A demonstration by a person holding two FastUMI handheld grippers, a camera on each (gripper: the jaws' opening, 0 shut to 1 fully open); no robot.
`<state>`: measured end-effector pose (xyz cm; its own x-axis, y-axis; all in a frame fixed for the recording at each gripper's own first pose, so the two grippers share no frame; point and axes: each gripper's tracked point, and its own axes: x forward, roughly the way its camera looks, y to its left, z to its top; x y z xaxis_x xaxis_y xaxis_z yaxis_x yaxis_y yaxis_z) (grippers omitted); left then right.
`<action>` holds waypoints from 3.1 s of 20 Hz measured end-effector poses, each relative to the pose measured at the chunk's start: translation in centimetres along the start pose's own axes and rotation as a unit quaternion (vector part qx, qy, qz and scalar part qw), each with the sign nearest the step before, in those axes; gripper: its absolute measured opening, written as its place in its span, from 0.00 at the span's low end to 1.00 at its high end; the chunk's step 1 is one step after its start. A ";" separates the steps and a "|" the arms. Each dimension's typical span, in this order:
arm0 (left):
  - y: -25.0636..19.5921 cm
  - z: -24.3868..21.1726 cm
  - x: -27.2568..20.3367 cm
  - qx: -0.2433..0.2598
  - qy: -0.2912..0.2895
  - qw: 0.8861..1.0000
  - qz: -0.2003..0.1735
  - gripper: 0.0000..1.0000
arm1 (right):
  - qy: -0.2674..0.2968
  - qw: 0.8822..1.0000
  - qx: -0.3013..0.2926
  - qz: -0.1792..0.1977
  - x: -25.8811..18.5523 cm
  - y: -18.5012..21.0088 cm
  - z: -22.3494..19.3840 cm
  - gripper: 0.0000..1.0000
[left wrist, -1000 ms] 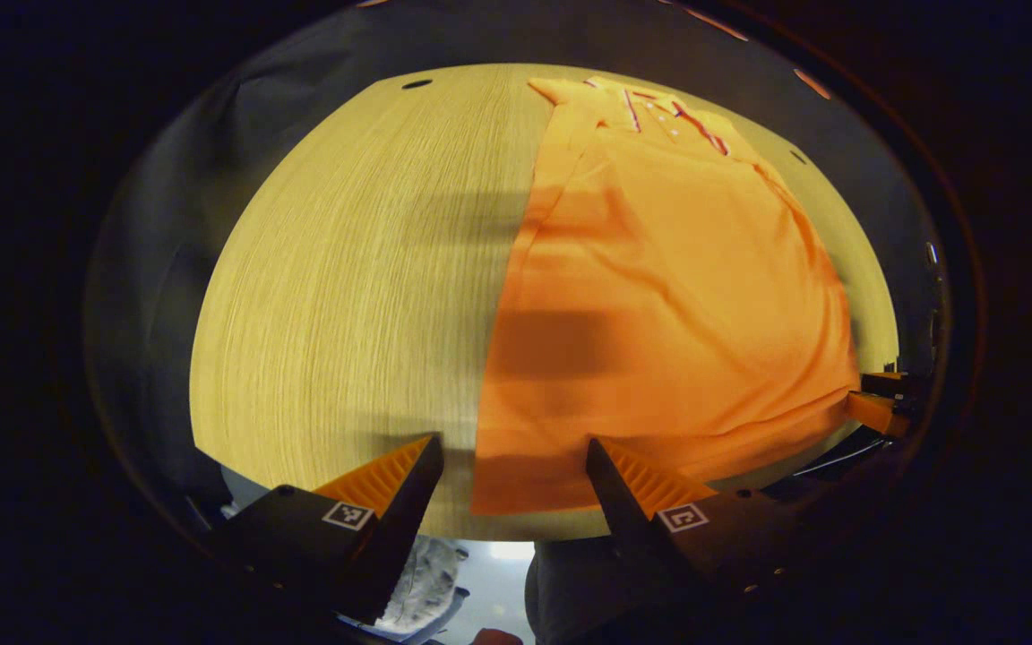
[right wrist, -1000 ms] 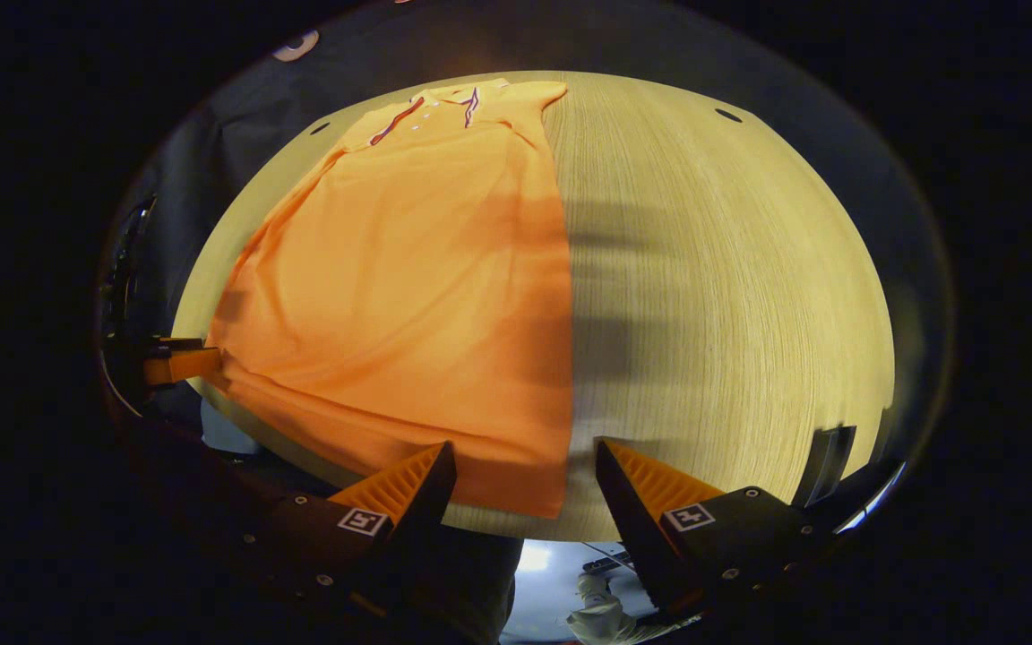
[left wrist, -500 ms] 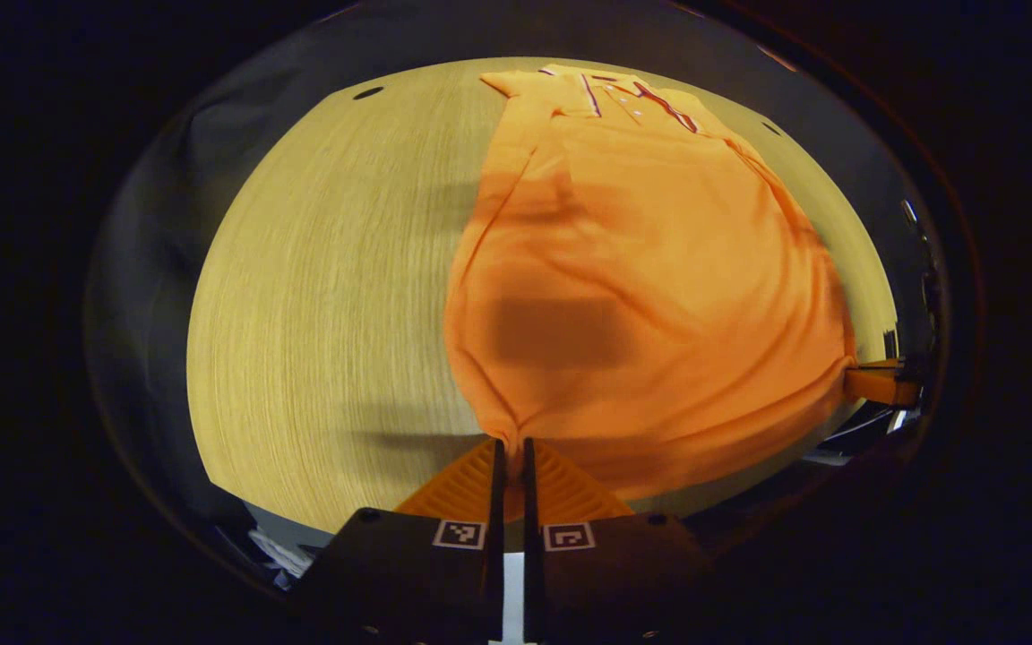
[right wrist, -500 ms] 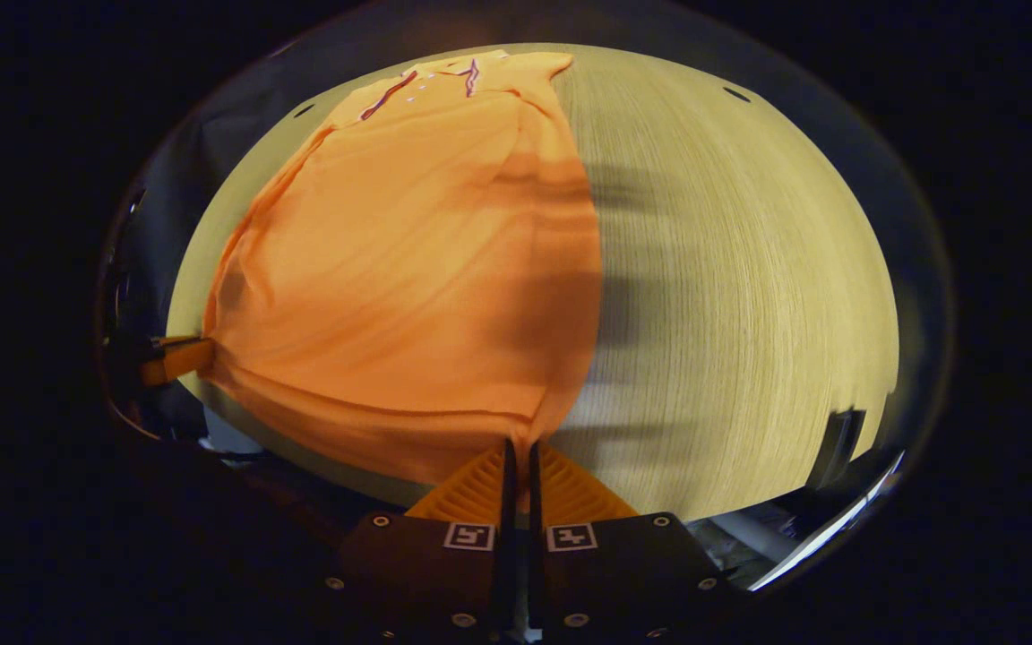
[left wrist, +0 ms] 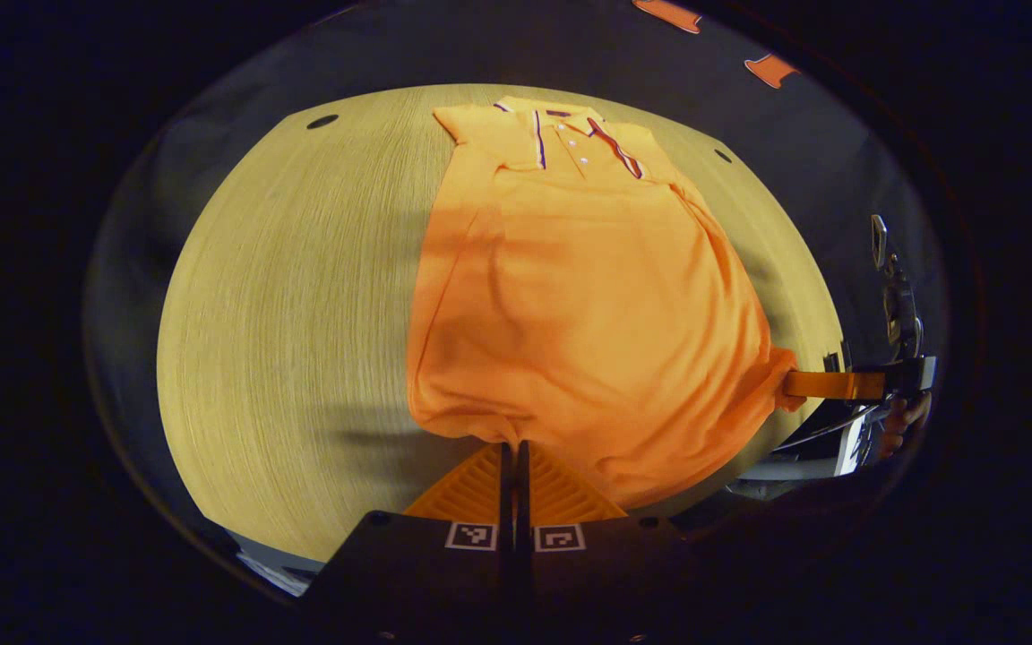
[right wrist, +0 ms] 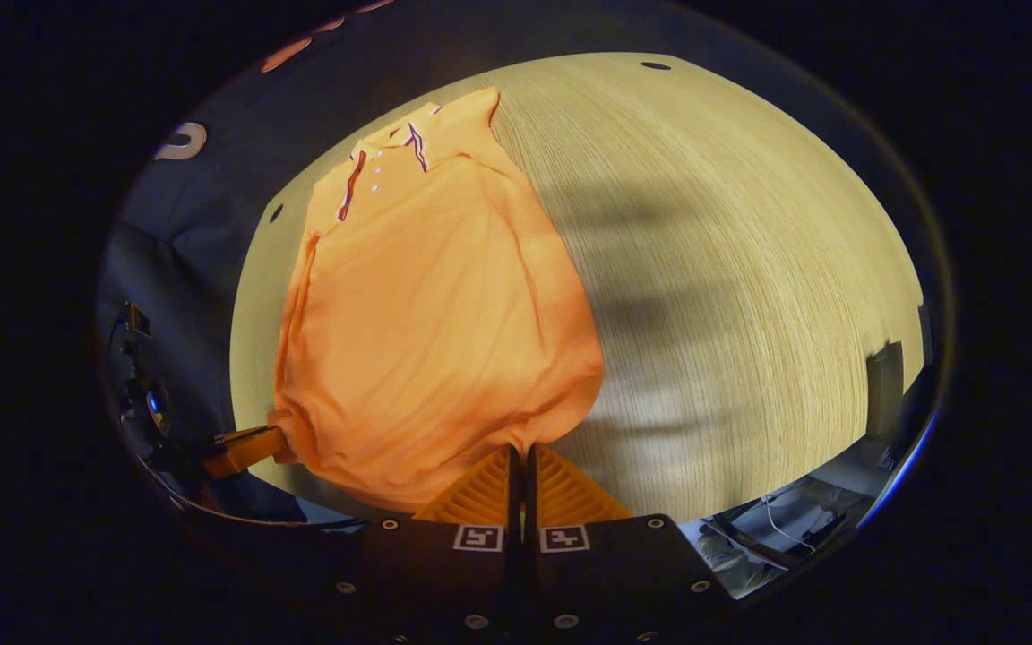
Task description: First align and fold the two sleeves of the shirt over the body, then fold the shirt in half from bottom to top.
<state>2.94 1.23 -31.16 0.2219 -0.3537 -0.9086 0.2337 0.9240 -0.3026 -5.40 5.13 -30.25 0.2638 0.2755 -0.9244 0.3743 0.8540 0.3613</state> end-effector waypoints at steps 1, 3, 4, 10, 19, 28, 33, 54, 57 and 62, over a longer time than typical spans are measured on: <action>-0.3 1.1 -0.2 0.003 -0.007 1.000 -0.010 0.01 | -0.009 1.000 0.005 0.002 -0.3 0.5 0.8 0.01; -0.2 3.5 -0.5 0.013 -0.024 0.999 -0.018 0.01 | -0.028 1.000 0.009 0.009 -0.9 1.6 2.7 0.05; -0.2 4.4 -0.6 0.019 -0.028 0.999 -0.024 0.01 | -0.035 0.999 0.008 0.012 -1.1 2.1 3.3 0.01; 0.0 11.0 -1.8 0.026 -0.069 0.996 -0.046 0.01 | -0.078 0.996 0.006 0.040 -2.7 5.7 9.1 0.00; 1.2 21.1 -1.5 -0.023 -0.120 0.992 -0.028 0.01 | -0.084 0.991 -0.016 0.098 -1.6 7.7 18.7 0.00; 3.6 31.5 1.2 -0.029 -0.150 0.988 0.007 0.01 | -0.093 0.988 -0.014 0.123 0.0 7.5 29.3 0.01; 6.0 36.4 3.3 -0.030 -0.169 0.985 0.028 0.00 | -0.094 0.987 -0.017 0.131 2.6 8.0 34.1 0.01; 6.6 43.3 -0.7 0.039 -0.271 0.953 0.132 1.00 | -0.267 0.955 -0.121 0.040 -0.7 8.2 44.0 0.94; 4.9 41.7 -3.2 0.055 -0.300 0.945 0.117 1.00 | -0.313 0.938 -0.148 0.026 -4.1 8.9 42.8 0.98; 2.9 39.1 -8.4 0.058 -0.358 0.925 0.111 1.00 | -0.365 0.912 -0.187 0.011 -7.5 10.6 39.0 0.99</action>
<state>38.77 1.19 -13.19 0.8375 -0.2003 -0.5083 0.1979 0.9784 -0.0595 31.24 -5.04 -14.76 0.8403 0.0446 -0.5403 0.0679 0.9801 0.1864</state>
